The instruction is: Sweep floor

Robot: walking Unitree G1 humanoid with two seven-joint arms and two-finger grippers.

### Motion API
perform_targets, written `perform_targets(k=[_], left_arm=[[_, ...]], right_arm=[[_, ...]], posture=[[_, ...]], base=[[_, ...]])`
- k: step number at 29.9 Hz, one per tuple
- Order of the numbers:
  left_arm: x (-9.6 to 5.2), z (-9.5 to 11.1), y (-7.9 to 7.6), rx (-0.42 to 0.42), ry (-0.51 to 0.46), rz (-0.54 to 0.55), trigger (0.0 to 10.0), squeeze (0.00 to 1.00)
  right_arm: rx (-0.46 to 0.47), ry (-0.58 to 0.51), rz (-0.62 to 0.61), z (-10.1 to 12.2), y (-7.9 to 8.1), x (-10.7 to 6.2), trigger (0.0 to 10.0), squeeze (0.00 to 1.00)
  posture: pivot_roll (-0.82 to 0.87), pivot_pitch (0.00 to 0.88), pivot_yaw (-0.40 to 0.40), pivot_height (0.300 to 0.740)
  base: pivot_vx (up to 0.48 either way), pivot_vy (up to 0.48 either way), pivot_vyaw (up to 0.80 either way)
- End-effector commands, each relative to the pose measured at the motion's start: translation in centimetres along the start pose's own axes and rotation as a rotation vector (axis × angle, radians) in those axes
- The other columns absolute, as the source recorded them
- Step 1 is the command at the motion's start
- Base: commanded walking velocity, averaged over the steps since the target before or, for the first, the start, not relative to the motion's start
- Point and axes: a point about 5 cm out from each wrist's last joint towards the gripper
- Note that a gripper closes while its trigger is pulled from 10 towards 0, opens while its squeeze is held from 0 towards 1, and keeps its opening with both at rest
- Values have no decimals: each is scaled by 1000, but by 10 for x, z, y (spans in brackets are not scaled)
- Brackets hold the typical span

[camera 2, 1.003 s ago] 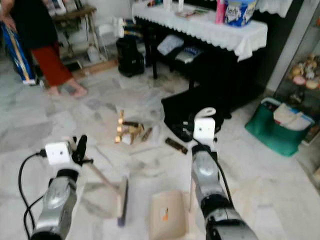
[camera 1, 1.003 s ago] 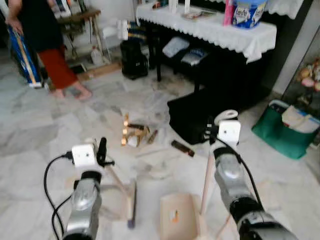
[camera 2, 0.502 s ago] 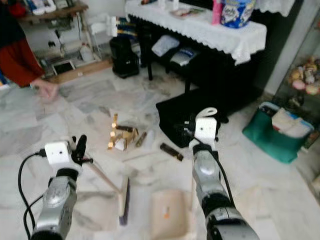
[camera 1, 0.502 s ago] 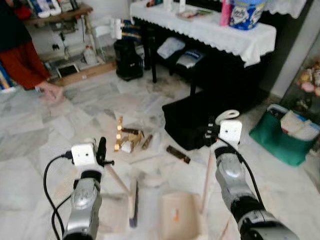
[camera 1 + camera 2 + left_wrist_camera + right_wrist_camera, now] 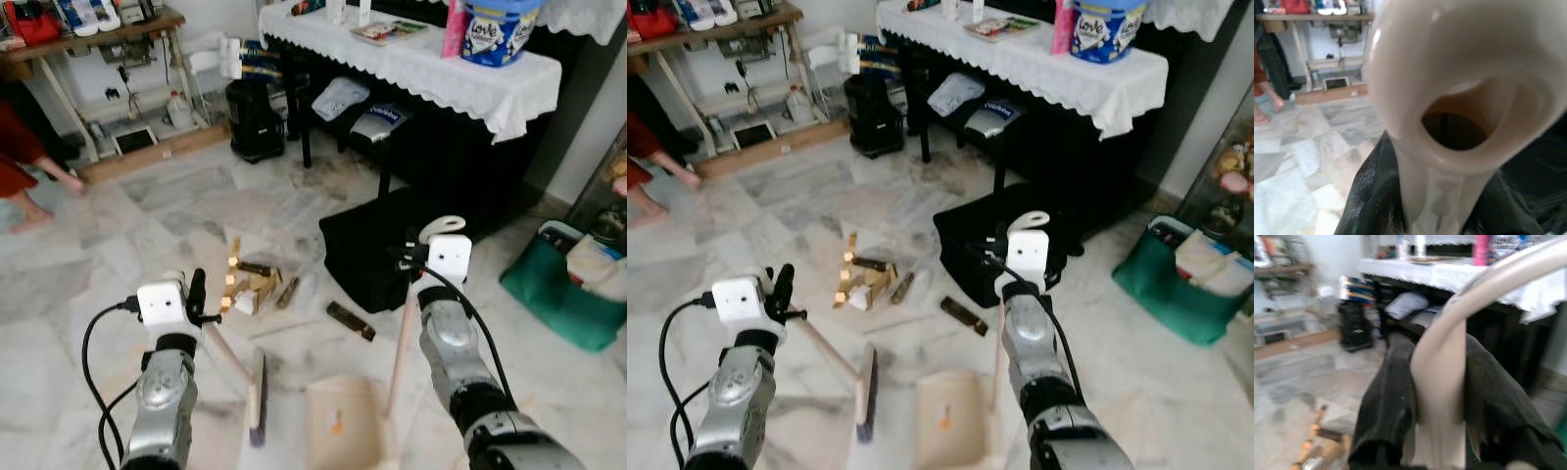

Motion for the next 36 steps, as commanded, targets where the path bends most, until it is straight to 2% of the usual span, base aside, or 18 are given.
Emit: perform_targets(k=[1,17,22,36], left_arm=[[7,15,3,14,-70,12,10000,0],[7,17,2,11,-77,11,10000,0],[7,17,1,7,-80,3,10000,0],[7,19,0,7,-87,-7,10000,0]], right_arm=[[34,-29,-4,6,3,3,10000,0],[50,-25,-6,6,3,3,10000,0],[53,-21,-3,6,4,4,10000,0],[53,-28,0,7,4,4,10000,0]], posture=[[12,31,75,740],[13,32,73,740],[12,32,73,740],[13,32,72,740]], base=[[375,0,0],[413,0,0],[395,0,-800],[0,0,-729]])
Point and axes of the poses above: a point about 5 cm out from each wrist's last joint towards the gripper, its own x axis pointing out of the wrist towards the gripper, its own z axis along the axis of the wrist's last joint, y = z × x, and after that the axes turned 12 degrees about x, right-handed
